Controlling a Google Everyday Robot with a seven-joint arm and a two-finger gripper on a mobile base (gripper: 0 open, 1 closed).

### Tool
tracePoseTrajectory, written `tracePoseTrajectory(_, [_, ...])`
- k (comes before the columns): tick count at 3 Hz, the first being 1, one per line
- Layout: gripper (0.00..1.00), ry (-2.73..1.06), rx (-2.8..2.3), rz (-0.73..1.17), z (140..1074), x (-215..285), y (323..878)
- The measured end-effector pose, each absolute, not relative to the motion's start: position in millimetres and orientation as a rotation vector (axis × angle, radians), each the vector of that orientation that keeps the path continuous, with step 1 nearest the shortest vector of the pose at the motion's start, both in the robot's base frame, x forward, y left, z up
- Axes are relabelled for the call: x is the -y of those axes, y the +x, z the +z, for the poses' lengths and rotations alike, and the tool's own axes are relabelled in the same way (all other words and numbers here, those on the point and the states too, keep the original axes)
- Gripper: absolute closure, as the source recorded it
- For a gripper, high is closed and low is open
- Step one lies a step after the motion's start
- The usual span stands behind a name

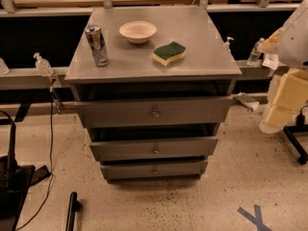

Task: Open middle drawer

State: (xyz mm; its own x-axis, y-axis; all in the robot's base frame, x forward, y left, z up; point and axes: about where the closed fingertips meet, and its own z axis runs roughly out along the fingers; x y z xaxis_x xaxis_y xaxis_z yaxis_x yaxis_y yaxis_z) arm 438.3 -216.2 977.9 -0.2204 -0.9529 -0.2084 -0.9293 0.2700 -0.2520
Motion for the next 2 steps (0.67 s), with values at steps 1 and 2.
tracePoseTrajectory(1, [0.00,-1.721,-2.227,-0.104,978,216,438])
tracePoseTrajectory(2, [0.00,-1.706,-2.178,-0.077,965,202,455])
